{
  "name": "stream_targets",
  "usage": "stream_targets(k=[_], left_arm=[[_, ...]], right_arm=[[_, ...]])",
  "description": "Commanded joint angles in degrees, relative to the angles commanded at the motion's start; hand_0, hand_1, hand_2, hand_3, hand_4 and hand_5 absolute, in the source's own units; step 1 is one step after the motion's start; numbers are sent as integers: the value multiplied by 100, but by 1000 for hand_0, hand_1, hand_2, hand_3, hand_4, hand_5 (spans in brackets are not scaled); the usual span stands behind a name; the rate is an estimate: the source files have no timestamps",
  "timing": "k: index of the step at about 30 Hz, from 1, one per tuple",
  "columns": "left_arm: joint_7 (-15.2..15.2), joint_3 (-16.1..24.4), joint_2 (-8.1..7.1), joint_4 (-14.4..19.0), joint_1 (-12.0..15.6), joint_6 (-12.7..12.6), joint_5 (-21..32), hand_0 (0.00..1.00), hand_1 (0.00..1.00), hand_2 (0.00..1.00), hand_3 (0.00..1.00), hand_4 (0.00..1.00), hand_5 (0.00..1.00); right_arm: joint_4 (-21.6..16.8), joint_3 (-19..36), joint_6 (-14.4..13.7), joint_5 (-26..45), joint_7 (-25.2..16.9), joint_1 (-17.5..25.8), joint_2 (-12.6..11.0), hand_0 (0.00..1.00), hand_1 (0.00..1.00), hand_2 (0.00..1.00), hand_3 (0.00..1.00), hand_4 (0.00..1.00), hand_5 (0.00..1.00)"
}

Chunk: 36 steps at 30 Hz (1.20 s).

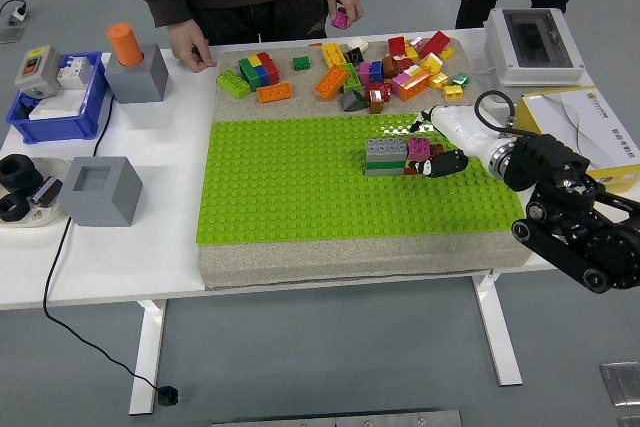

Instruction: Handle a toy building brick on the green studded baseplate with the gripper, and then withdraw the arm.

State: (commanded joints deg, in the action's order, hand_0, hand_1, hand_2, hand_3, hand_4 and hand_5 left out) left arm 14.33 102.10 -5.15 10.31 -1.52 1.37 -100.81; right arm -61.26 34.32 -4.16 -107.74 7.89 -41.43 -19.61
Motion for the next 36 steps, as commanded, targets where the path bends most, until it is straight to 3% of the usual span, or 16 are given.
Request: stream_targets(k=[1, 6, 7, 9, 13, 36], left_arm=[[-3, 1, 0, 0, 3, -1, 5, 788, 798, 753, 438, 998, 867], [-14, 15, -1, 0, 12, -4, 4, 788, 798, 753, 438, 998, 867], [-16, 18, -1, 0, 12, -4, 2, 789, 798, 752, 438, 998, 868], [-18, 24, -1, 0, 11, -4, -5, 789, 798, 752, 438, 998, 868], [-21, 24, 2, 0, 9, -9, -5, 789, 798, 752, 438, 998, 868], [-20, 29, 24, 0, 36, -15, -27, 789, 798, 752, 438, 998, 866]], right_arm=[[-91, 31, -2, -42, 9, 29, -43, 789, 796, 843, 671, 887, 495], [-454, 157, 21, -368, 72, 132, -188, 789, 796, 843, 671, 887, 495], [-488, 168, 24, -410, 78, 142, -198, 790, 798, 851, 635, 895, 573], [-516, 181, 33, -478, 88, 157, -204, 790, 798, 851, 635, 895, 573], [-455, 173, 34, -493, 83, 173, -188, 797, 805, 854, 635, 889, 610], [-70, 21, 4, -384, 28, 194, -17, 798, 807, 857, 637, 881, 607]])
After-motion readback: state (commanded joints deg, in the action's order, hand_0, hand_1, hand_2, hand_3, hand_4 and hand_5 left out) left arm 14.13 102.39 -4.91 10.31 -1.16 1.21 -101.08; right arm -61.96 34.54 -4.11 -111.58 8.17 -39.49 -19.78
